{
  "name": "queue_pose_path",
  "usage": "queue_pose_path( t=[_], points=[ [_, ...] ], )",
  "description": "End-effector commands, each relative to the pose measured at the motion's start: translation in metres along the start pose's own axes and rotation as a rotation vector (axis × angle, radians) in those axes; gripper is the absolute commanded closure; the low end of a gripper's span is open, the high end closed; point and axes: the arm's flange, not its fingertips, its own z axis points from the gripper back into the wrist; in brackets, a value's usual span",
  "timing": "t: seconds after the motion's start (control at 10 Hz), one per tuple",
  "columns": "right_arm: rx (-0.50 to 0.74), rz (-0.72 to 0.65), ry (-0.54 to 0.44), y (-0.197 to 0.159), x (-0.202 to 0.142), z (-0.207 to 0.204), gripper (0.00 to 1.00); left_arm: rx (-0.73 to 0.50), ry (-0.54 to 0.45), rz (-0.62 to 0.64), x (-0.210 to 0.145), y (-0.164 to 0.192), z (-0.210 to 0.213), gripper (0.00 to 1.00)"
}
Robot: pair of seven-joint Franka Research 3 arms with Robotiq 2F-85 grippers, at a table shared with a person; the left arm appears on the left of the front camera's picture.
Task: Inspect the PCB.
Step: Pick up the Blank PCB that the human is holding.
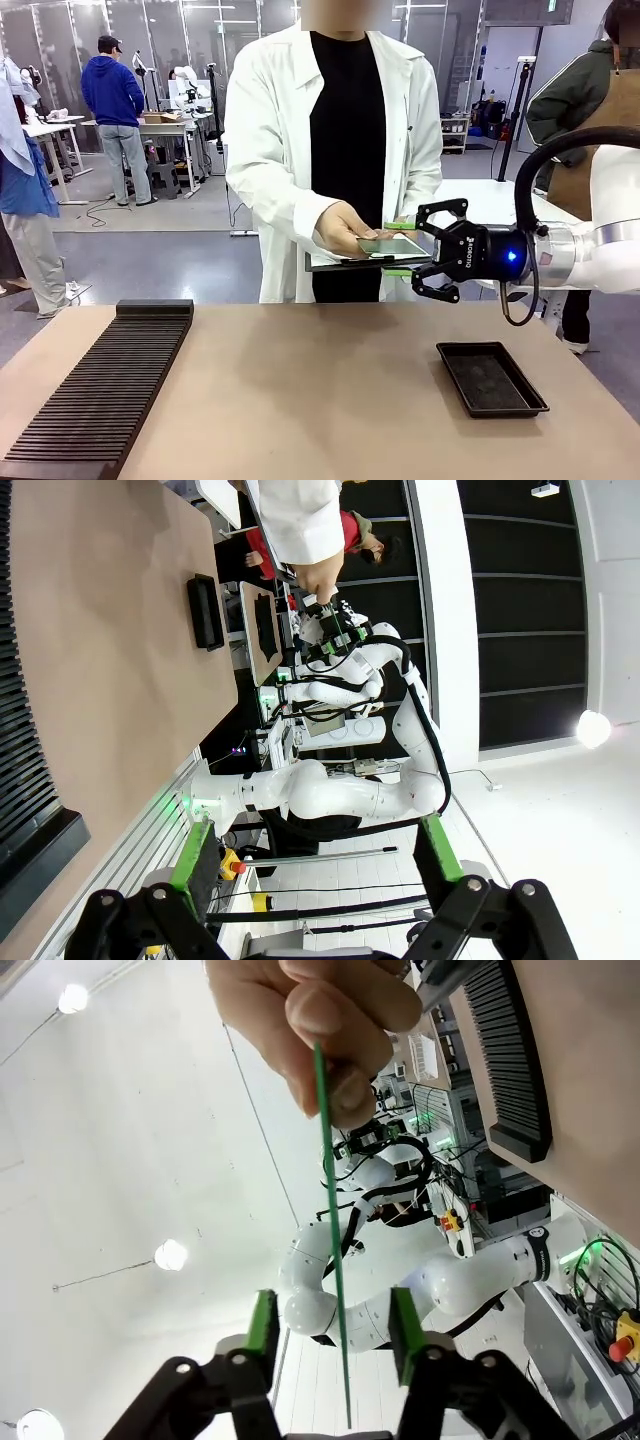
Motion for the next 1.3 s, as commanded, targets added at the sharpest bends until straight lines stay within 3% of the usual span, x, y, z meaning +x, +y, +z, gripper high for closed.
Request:
queue_pose_path(
  t=[0.0,0.1,0.2,0.3,0.4,0.5,1.2],
  points=[
    [0.031,0.007,0.014,-0.0003,0.004,-0.0077,0.62,0.005,0.001,0.0,-0.0015,-0.0008,0.0009,0.0],
    [0.034,0.005,0.015,0.0001,0.004,-0.0081,0.81,0.005,0.001,0.0,-0.0015,-0.0008,0.0009,0.0],
    [0.035,0.004,0.017,0.0003,0.0037,-0.0085,0.82,0.005,0.001,0.0,-0.0015,-0.0008,0.0009,0.0],
    [0.033,0.0,0.017,-0.0006,0.0038,-0.0085,1.0,0.005,0.001,0.0,-0.0015,-0.0008,0.0009,0.0],
    [0.031,-0.005,0.016,-0.0013,0.0037,-0.0085,0.86,0.005,0.001,0.0,-0.0015,-0.0008,0.0009,0.0],
    [0.027,-0.008,0.016,-0.0015,0.0034,-0.0085,1.0,0.005,0.001,0.0,-0.0015,-0.0008,0.0009,0.0],
    [0.008,-0.009,0.012,-0.0022,0.0009,-0.0022,1.0,0.005,0.001,0.0,-0.0015,-0.0008,0.0009,0.0]
  ],
)
